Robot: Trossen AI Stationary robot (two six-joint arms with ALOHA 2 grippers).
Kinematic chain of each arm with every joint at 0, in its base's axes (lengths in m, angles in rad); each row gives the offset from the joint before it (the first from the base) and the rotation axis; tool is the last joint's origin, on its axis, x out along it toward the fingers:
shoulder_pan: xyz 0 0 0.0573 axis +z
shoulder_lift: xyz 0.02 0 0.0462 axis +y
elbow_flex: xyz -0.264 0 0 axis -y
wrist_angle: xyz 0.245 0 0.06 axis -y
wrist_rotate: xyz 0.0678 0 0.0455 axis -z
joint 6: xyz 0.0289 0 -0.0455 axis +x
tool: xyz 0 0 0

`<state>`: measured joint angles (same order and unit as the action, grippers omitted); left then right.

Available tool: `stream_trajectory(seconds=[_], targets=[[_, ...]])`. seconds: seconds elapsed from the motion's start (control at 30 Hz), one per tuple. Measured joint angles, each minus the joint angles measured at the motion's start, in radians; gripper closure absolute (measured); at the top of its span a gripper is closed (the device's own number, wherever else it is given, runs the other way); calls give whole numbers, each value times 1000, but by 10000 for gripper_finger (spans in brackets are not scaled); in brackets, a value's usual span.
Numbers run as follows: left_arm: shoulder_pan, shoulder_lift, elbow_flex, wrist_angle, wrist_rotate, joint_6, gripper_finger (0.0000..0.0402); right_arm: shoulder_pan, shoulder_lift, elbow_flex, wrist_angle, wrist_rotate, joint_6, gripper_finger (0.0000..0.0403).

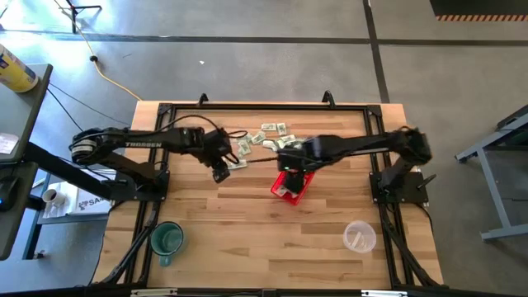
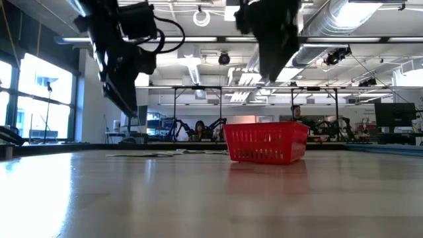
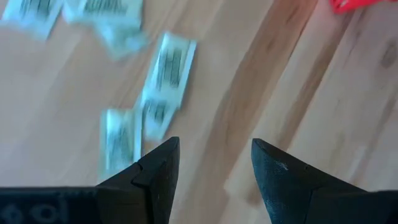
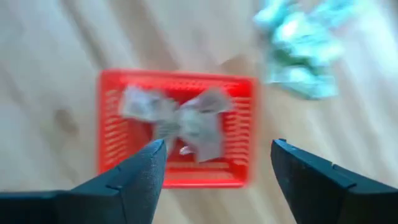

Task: Pick and place items into bin
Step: Put the white stevia packet into the bin

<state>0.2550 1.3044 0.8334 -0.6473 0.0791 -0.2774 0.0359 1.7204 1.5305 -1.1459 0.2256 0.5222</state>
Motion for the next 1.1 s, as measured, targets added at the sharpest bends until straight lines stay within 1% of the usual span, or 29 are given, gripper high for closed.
stream_trajectory(seconds=[0.1,0.2,0.33,0.5,0.57,0.7,0.73,0.87,0.93,1.0,1.1], targets=[[0,1,-92,221,-1,75,170,19,-82,-10,-15,96,75,122],[0,23,-138,357,-27,152,170,30,-143,-10,-43,158,130,123],[1,73,-146,412,-52,220,170,38,-203,-10,-101,225,167,125],[1,161,-147,475,-91,228,170,12,-246,-10,-130,285,138,125],[1,198,-146,521,-127,228,170,-11,-261,-10,-129,289,117,125],[7,261,-146,559,-222,221,170,-46,-280,-10,-131,290,77,125],[13,275,-146,556,-224,221,170,-53,-283,-10,-130,289,64,125],[51,319,-143,567,-153,191,170,-87,-283,-10,-129,276,21,126],[67,334,-142,568,-117,181,177,-103,-283,-10,-128,261,-3,126],[81,336,-142,571,-101,168,196,-118,-283,-10,-122,252,-16,126],[88,332,-137,568,-93,163,249,-143,-283,-10,-121,237,-47,126]])
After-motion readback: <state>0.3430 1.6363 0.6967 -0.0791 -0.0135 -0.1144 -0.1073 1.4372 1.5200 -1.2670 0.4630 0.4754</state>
